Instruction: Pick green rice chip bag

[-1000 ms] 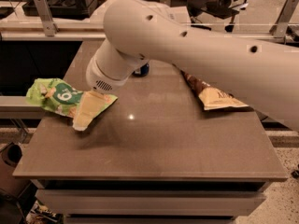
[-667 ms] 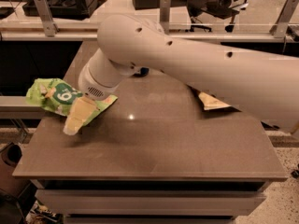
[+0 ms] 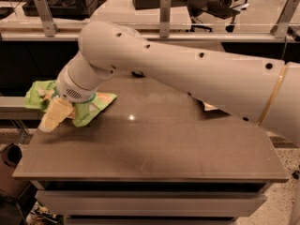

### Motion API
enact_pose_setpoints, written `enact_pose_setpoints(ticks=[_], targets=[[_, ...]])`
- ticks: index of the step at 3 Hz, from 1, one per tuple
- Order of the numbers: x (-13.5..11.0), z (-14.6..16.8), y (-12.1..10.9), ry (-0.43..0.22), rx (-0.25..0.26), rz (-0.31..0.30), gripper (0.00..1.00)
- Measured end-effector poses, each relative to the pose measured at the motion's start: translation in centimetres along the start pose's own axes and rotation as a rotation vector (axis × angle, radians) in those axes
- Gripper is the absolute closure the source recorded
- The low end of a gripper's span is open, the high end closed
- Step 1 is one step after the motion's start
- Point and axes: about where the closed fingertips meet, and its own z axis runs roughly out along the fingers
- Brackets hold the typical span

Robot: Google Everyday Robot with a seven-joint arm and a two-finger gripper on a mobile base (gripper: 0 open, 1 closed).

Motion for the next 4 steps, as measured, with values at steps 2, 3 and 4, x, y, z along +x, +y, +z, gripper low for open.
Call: enact_pose_setpoints(ticks=[2, 3, 4], targets=[[-1.35, 1.26, 0.37, 0.001, 0.004, -0.011, 0.65], [-1.48, 1.28, 0.49, 0.001, 0.003, -0.014, 0.87], [-1.59, 1.27, 0.61, 0.001, 0.003, -0.017, 1.0]])
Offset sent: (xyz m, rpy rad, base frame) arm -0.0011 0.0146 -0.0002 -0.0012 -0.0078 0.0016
